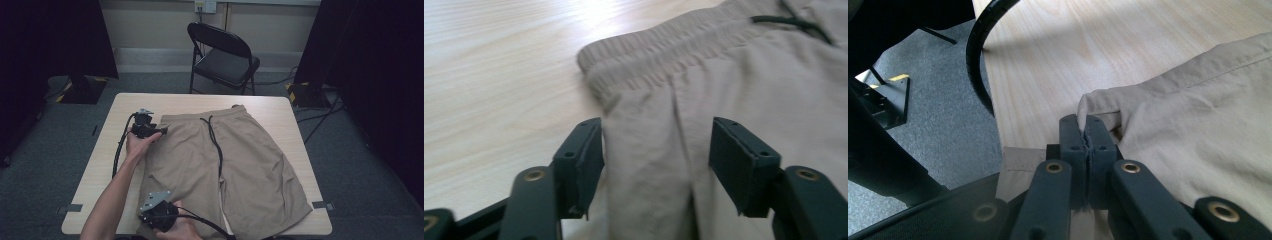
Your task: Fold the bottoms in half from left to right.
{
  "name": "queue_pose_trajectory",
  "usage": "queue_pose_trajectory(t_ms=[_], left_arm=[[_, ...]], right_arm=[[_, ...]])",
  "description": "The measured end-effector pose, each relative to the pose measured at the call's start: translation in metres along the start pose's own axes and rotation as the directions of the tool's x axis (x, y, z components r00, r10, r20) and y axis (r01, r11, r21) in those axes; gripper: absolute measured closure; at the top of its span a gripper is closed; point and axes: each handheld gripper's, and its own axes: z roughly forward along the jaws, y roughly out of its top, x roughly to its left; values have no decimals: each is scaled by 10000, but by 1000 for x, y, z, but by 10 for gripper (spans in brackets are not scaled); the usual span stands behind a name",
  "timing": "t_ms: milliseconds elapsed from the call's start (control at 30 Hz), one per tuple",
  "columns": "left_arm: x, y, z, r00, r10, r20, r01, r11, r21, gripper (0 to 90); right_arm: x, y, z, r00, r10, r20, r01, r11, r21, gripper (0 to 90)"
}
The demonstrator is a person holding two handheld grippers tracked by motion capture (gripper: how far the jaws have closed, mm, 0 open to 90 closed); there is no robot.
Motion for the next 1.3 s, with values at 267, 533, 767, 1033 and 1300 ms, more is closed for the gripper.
queue_pose_trajectory(t_ms=[267, 533, 767, 1033, 1300], left_arm=[[12, -5, 3, 9993, -360, 98, 359, 9993, 29, 543], [12, -13, 5, 9987, -409, 300, 412, 9991, -122, 606], [5, -11, 8, 9970, -140, 758, 123, 9997, 225, 873], [13, -5, -7, 9883, -854, 1264, 876, 9961, -122, 891], [13, 5, -25, 9824, -844, 1668, 925, 9949, -411, 892]], right_arm=[[-3, -3, -4, 10000, 53, 49, -53, 10000, 36, 893], [-3, -3, -4, 10000, -8, 28, 8, 10000, 84, 893], [-1, -2, -7, 9998, -180, -66, 180, 9998, 87, 893], [-1, 4, -19, 9996, -219, -191, 215, 9995, -211, 893], [-1, 12, -34, 9992, -325, -225, 310, 9974, -656, 893]])
